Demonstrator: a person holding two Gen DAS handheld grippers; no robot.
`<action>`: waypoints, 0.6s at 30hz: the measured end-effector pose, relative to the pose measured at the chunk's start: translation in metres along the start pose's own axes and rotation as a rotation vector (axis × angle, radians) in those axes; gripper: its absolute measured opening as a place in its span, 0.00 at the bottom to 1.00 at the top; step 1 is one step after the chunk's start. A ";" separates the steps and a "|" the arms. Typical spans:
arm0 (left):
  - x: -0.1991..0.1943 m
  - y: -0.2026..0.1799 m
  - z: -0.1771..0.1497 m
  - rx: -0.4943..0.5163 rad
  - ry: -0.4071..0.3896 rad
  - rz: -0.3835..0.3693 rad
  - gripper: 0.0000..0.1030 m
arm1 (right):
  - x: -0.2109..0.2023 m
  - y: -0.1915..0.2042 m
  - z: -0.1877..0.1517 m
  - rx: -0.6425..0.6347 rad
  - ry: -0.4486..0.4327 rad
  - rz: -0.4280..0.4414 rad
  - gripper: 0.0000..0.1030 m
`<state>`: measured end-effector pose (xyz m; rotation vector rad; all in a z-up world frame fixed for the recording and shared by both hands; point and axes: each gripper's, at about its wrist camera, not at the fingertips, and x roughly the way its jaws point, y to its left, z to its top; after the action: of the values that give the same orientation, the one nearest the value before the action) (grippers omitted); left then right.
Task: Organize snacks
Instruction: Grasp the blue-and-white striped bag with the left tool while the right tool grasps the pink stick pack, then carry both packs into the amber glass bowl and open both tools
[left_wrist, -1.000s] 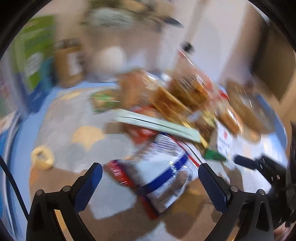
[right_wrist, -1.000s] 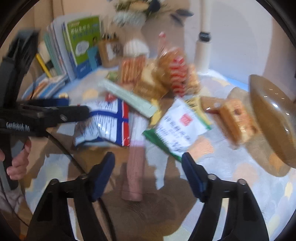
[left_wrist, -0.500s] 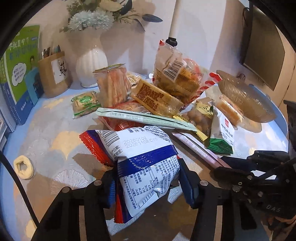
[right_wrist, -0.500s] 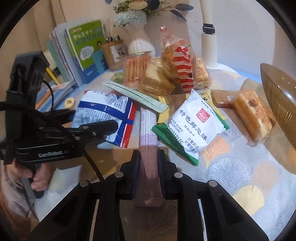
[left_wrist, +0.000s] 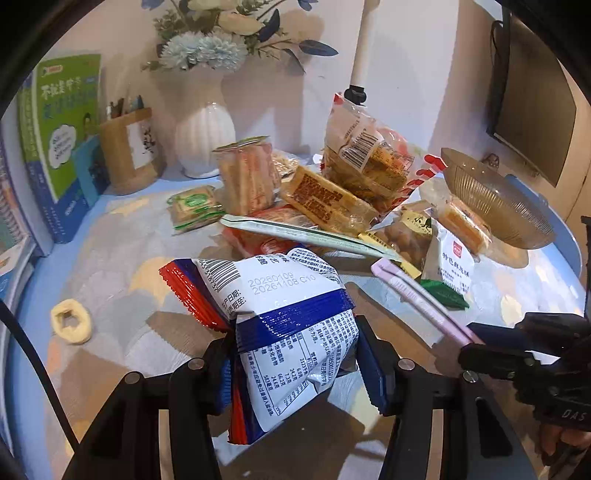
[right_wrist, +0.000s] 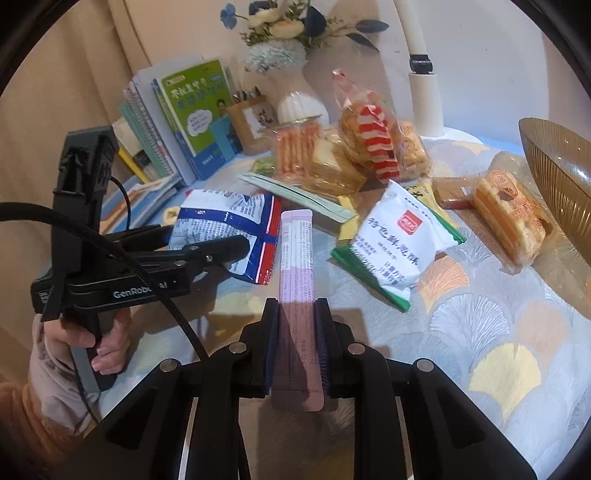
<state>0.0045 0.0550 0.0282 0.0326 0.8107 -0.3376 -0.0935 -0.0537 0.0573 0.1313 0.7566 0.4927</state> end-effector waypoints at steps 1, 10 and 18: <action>-0.004 0.002 -0.001 -0.009 0.004 0.003 0.52 | -0.004 0.001 -0.001 0.006 -0.010 0.009 0.18; -0.051 -0.019 0.055 0.020 -0.057 0.005 0.52 | -0.063 -0.007 0.047 0.045 -0.173 -0.025 0.18; -0.063 -0.093 0.149 0.102 -0.171 -0.132 0.52 | -0.146 -0.072 0.111 0.122 -0.350 -0.232 0.18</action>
<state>0.0408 -0.0387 0.1859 0.0446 0.6275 -0.4998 -0.0804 -0.1793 0.2081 0.2340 0.4503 0.1937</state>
